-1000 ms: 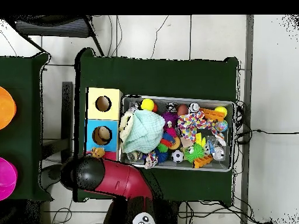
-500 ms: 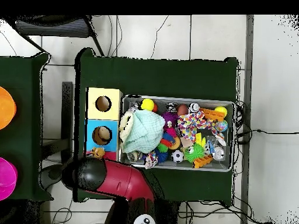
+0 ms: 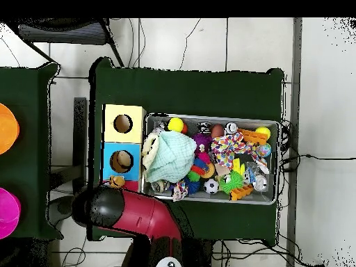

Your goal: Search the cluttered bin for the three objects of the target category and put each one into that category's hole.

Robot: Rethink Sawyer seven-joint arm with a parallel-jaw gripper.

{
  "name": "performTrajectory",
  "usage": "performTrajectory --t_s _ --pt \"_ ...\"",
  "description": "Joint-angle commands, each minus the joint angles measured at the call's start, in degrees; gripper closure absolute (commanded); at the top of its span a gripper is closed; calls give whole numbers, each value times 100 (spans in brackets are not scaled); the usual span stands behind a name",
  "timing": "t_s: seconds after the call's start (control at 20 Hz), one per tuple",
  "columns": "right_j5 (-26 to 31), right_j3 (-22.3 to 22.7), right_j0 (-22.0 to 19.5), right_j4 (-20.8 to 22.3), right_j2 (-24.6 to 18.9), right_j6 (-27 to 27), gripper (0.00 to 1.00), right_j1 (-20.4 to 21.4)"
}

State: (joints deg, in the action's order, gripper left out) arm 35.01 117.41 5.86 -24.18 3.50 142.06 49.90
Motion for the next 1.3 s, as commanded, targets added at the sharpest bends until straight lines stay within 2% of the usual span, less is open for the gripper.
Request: performTrajectory --t_s 0.05,0.3,0.45,0.85,1.3 --pt "-153 -489 -86 -486 -128 1330 100 -305" --pt "-327 -672 -13 -594 -99 1364 100 -419" --pt "-688 -751 -113 -683 -232 1159 100 -669" --pt "-1436 -351 -303 -919 -595 841 100 -850" --pt "-1859 68 -689 -823 -932 660 100 -1049"
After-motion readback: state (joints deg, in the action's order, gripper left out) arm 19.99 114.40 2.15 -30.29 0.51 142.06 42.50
